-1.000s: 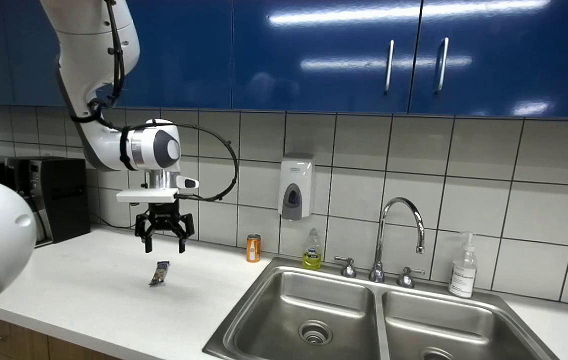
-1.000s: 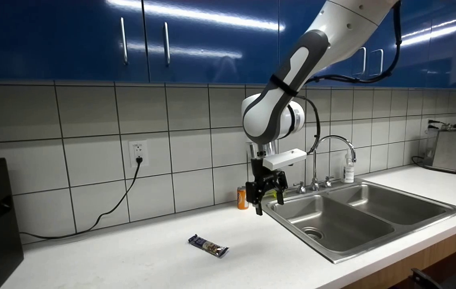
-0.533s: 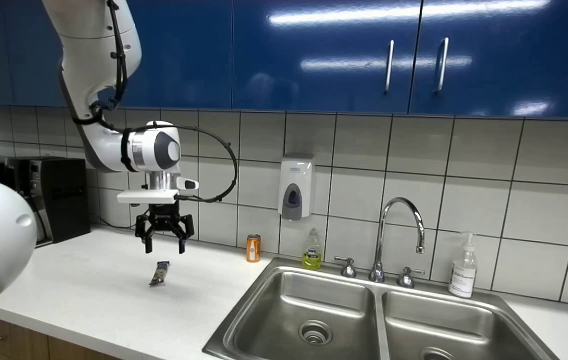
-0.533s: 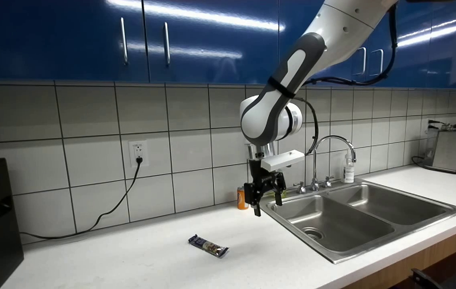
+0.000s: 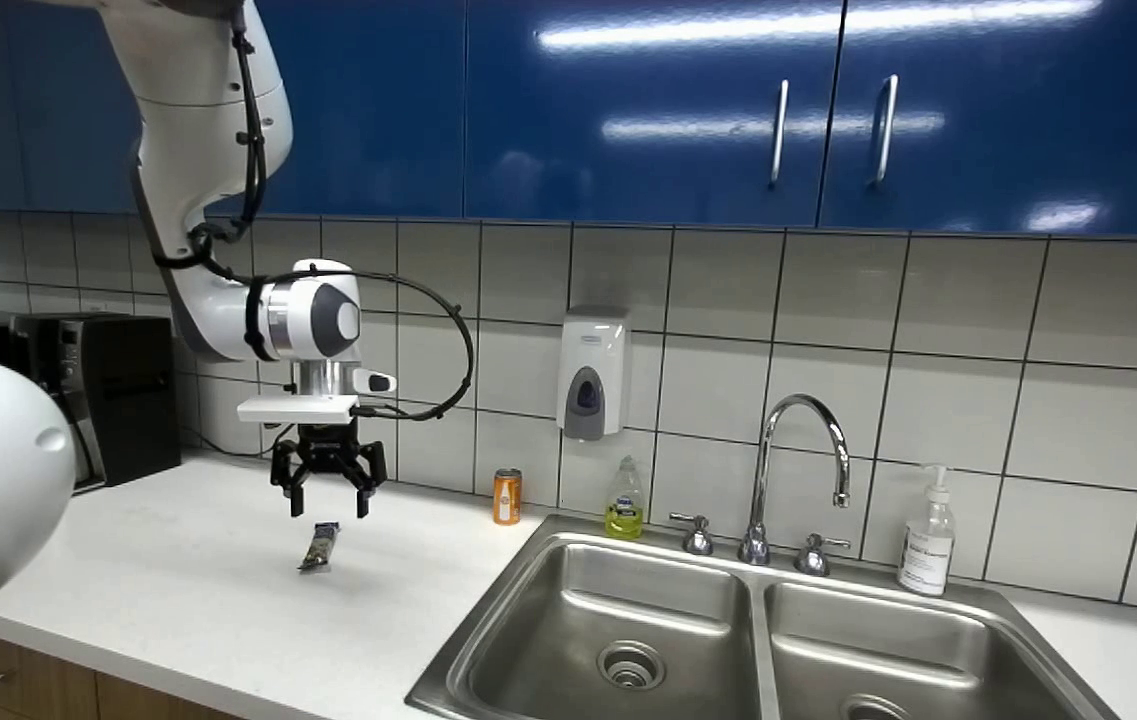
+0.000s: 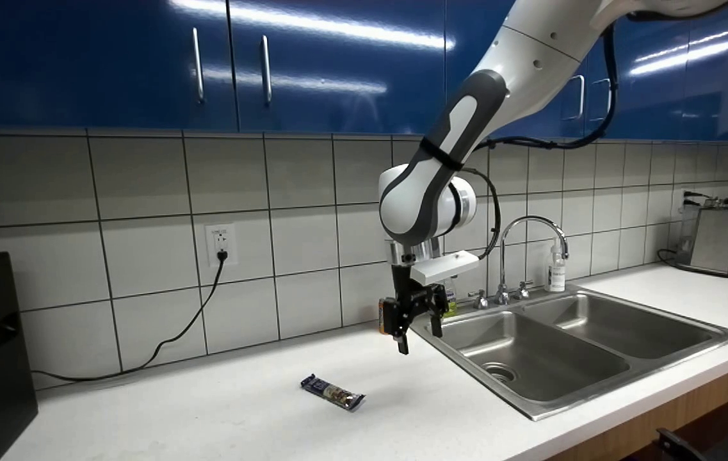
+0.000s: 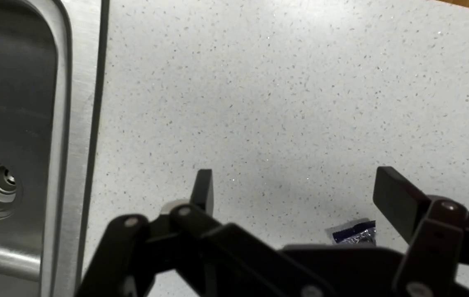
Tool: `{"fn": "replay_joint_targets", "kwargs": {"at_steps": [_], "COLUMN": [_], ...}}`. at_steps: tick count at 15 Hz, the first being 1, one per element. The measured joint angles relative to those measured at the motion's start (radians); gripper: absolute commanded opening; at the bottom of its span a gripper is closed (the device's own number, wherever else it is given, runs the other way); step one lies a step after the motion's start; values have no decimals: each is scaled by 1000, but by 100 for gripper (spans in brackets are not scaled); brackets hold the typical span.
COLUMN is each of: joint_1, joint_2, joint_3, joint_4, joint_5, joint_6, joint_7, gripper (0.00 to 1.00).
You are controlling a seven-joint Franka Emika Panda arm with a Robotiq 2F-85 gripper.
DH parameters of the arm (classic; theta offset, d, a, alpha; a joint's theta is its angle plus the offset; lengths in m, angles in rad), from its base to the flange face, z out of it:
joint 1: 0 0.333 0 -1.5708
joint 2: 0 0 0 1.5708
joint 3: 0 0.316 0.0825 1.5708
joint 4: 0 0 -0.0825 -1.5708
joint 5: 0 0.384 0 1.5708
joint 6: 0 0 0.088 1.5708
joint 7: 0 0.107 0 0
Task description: Move the candy bar to the sink
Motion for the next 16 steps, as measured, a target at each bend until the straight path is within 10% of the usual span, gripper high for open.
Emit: {"fn": "replay_joint_targets", "kwargs": {"at_steps": [16], "joint_1": [94], "joint_2": [323], "joint_3": [-7], "joint_4": [332], "joint_5": [-63], "joint_6": [0], "joint_7": [0], "gripper": [100]}}
